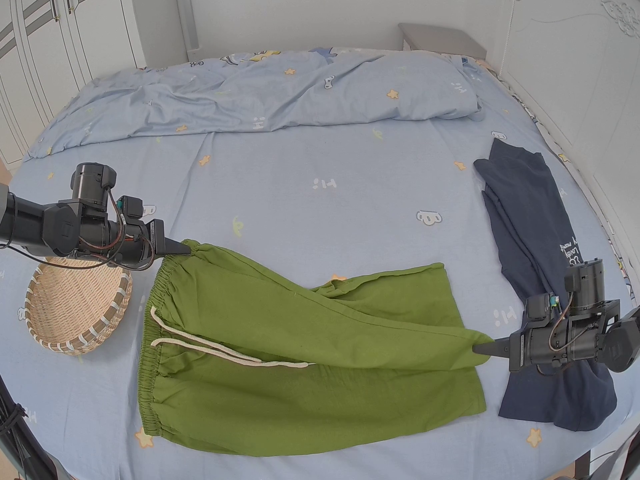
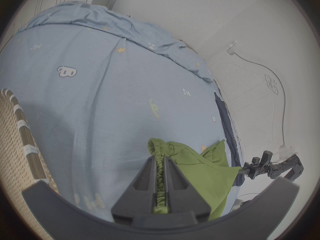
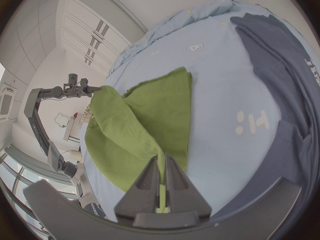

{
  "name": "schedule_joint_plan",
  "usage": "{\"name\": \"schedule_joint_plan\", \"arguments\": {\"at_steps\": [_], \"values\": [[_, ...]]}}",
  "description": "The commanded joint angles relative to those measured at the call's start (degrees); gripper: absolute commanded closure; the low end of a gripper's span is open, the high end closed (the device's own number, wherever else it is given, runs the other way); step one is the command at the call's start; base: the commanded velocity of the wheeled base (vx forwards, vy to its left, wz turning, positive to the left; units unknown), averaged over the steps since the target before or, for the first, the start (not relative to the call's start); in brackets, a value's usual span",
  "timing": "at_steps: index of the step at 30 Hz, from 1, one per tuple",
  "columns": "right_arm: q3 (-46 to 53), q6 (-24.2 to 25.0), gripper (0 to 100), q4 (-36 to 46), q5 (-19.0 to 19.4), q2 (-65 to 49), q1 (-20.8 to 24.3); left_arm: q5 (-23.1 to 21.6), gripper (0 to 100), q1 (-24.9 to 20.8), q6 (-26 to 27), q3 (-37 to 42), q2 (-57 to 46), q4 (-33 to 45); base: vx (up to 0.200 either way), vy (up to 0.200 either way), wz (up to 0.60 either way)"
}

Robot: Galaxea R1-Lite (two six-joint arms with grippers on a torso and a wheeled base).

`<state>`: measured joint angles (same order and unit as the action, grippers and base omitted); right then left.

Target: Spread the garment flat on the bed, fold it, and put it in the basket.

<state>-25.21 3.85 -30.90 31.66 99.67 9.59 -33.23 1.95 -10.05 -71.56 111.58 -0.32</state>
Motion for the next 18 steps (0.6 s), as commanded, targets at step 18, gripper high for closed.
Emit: {"name": "schedule_joint_plan", "arguments": {"at_steps": [18], "values": [[-36.3,-0.6,100,30.2,-1.9,-10.0,-0.2,0.8,100,2.2,-0.2,5.1,-5.6,-9.4,0.000,0.000,0.00]]}}
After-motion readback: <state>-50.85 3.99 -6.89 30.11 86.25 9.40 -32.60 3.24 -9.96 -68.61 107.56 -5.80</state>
